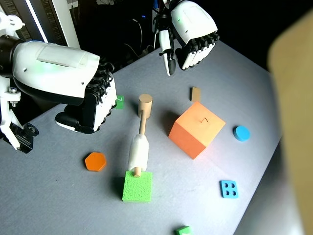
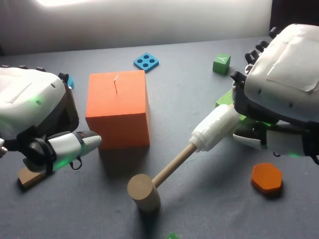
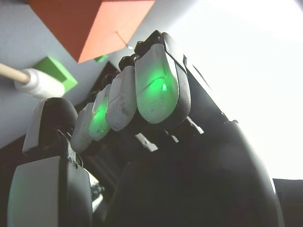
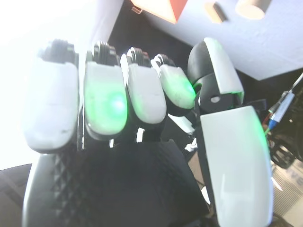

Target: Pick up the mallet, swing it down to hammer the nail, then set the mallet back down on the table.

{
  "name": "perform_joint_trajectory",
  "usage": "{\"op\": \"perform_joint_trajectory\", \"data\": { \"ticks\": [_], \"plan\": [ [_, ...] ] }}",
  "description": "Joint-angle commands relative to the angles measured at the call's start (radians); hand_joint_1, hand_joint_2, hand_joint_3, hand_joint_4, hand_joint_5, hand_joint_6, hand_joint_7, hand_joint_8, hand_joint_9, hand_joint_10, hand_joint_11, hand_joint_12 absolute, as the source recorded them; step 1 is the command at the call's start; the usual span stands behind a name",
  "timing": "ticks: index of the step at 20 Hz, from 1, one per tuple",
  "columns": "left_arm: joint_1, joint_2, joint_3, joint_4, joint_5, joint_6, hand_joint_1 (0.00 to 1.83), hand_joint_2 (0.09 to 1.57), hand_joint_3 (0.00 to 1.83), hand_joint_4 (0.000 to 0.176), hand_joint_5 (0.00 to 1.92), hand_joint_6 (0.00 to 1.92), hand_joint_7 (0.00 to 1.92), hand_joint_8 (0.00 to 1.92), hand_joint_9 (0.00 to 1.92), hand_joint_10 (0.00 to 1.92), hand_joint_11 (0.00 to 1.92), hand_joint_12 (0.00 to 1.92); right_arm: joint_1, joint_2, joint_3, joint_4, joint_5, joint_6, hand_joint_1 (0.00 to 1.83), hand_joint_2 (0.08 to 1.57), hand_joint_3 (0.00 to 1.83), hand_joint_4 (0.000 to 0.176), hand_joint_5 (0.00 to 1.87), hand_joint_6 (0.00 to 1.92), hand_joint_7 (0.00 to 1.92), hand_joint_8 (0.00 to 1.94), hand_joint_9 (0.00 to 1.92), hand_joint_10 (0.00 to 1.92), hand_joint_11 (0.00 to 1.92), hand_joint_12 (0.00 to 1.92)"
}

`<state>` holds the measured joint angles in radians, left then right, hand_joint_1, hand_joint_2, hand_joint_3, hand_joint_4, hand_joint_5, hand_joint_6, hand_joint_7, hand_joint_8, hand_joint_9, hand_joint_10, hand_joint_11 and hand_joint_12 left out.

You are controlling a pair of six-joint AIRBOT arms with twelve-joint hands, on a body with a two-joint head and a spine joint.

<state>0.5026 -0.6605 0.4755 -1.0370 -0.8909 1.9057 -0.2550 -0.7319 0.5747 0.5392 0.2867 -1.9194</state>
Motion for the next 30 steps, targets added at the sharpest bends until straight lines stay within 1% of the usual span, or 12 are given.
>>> {"op": "perform_joint_trajectory", "data": {
  "ticks": [1,3,7,12,13,15,17,20,23,26,27,30],
  "plan": [
    [-0.011,0.002,-0.004,0.055,-0.075,-0.003,0.01,1.29,0.19,0.000,0.00,0.01,0.00,0.00,0.00,0.00,0.00,0.02,-0.001,0.001,-0.005,-0.018,0.091,-0.012,0.25,1.12,0.20,0.000,0.15,0.12,0.15,0.06,0.09,0.04,0.00,0.07],
    [-0.009,0.002,-0.004,0.053,-0.075,-0.003,0.00,1.37,0.04,0.000,0.00,0.00,0.00,0.00,0.00,0.00,0.00,0.00,-0.011,-0.005,-0.003,-0.018,0.091,-0.018,0.27,1.22,0.01,0.000,0.19,0.00,0.17,0.00,0.10,0.00,0.00,0.03],
    [0.004,0.006,-0.003,0.053,-0.073,-0.003,0.00,1.37,0.03,0.000,0.01,0.00,0.00,0.00,0.00,0.00,0.02,0.01,-0.031,-0.016,0.010,-0.027,0.101,-0.003,0.22,1.24,0.01,0.000,0.23,0.01,0.20,0.01,0.12,0.01,0.02,0.02],
    [0.042,0.010,-0.003,0.090,-0.073,-0.075,0.00,1.38,0.02,0.000,0.00,0.00,0.00,0.00,0.00,0.00,0.02,0.01,-0.079,-0.033,0.090,-0.384,0.092,0.367,0.23,1.24,0.00,0.000,0.22,0.00,0.20,0.00,0.13,0.00,0.00,0.09],
    [0.052,0.010,-0.001,0.113,-0.073,-0.099,0.00,1.38,0.02,0.000,0.01,0.00,0.00,0.00,0.00,0.00,0.02,0.01,-0.074,-0.037,0.105,-0.403,0.066,0.413,0.25,1.24,0.00,0.000,0.22,0.00,0.20,0.00,0.13,0.00,0.00,0.11],
    [0.085,0.010,0.011,0.190,-0.073,-0.187,0.00,1.37,0.01,0.000,0.02,0.01,0.00,0.00,0.00,0.00,0.03,0.01,-0.055,-0.046,0.129,-0.404,-0.020,0.443,0.91,1.18,0.00,0.000,0.21,0.00,0.18,0.00,0.11,0.00,0.00,0.10],
    [0.121,0.010,0.030,0.280,-0.073,-0.286,0.00,1.37,0.01,0.000,0.03,0.01,0.01,0.00,0.00,0.00,0.03,0.02,-0.029,-0.055,0.143,-0.404,-0.123,0.457,1.17,1.12,0.00,0.000,0.20,0.00,0.13,0.01,0.05,0.01,0.02,0.01],
    [0.206,0.012,0.073,0.490,-0.073,-0.505,0.00,1.36,0.00,0.000,0.04,0.01,0.04,0.01,0.03,0.01,0.05,0.03,0.019,-0.064,0.154,-0.385,-0.198,0.482,1.33,1.08,0.00,0.000,0.12,0.00,0.07,0.00,0.02,0.00,0.02,0.02],
    [0.285,0.015,0.119,0.625,-0.073,-0.653,0.00,1.35,0.00,0.000,0.08,0.00,0.07,0.00,0.06,0.00,0.06,0.06,0.069,-0.092,0.165,-0.367,-0.291,0.483,1.37,1.06,0.00,0.000,0.11,0.00,0.07,0.00,0.03,0.00,0.00,0.11],
    [0.344,0.015,0.162,0.736,-0.044,-0.753,0.00,1.35,0.00,0.000,0.05,0.00,0.05,0.00,0.03,0.00,0.04,0.06,0.097,-0.124,0.189,-0.347,-0.367,0.490,1.30,1.06,0.00,0.000,0.10,0.00,0.05,0.00,0.02,0.00,0.00,0.19],
    [0.355,0.015,0.176,0.773,-0.036,-0.779,0.00,1.35,0.00,0.000,0.05,0.00,0.06,0.00,0.05,0.01,0.05,0.07,0.108,-0.131,0.199,-0.347,-0.413,0.508,1.27,1.06,0.00,0.000,0.04,0.00,0.01,0.00,0.00,0.00,0.00,0.06],
    [0.365,0.014,0.224,0.877,-0.035,-0.830,0.00,1.34,0.00,0.000,0.06,0.00,0.06,0.00,0.04,0.00,0.04,0.07,0.136,-0.143,0.242,-0.347,-0.471,0.570,1.26,1.05,0.00,0.000,0.00,0.00,0.00,0.00,0.00,0.00,0.00,0.00]
  ]
}}
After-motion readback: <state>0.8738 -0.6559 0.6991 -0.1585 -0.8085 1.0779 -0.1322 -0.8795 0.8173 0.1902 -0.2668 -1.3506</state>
